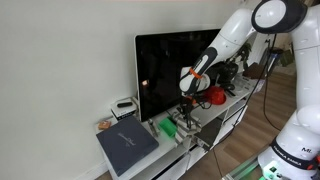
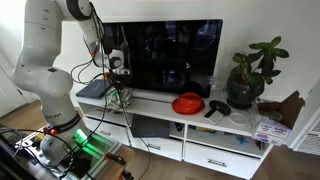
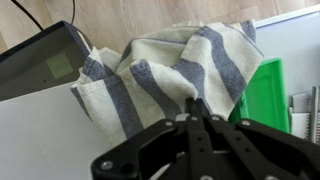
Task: Move the towel to the right
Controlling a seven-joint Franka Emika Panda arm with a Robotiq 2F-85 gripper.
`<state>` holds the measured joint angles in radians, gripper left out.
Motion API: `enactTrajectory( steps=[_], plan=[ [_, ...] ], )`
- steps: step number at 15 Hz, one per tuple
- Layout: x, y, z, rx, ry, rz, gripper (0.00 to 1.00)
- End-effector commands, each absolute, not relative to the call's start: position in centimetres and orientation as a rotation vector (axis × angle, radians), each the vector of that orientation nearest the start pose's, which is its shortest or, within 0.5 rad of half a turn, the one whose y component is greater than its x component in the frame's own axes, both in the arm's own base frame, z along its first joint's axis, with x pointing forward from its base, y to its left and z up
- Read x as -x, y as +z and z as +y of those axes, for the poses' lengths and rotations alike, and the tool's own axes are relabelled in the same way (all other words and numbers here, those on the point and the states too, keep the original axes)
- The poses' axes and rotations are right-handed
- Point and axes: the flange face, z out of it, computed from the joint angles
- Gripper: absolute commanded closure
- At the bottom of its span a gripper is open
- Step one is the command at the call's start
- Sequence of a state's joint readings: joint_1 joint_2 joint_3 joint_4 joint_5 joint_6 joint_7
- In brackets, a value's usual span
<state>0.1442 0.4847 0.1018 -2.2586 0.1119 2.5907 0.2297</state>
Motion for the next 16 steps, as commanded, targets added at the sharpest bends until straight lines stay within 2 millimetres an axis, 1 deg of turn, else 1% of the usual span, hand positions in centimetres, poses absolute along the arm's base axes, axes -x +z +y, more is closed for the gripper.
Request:
enactTrajectory(
  steps=[1, 2, 4, 10, 14, 16],
  plan=[
    [-49.9, 14.8, 13.0, 3.083, 0.255, 0.121, 1.0],
    [-49.8, 15.3, 13.1, 3.083, 0.254, 0.124, 1.0],
    [-49.3, 17.0, 13.2, 3.085, 0.249, 0.135, 1.0],
    [-48.0, 23.6, 12.9, 3.098, 0.174, 0.178, 1.0],
    [-47.0, 27.5, 11.6, 3.11, 0.079, 0.259, 1.0],
    [-46.4, 29.3, 10.2, 3.118, -0.002, 0.34, 1.0]
  ],
)
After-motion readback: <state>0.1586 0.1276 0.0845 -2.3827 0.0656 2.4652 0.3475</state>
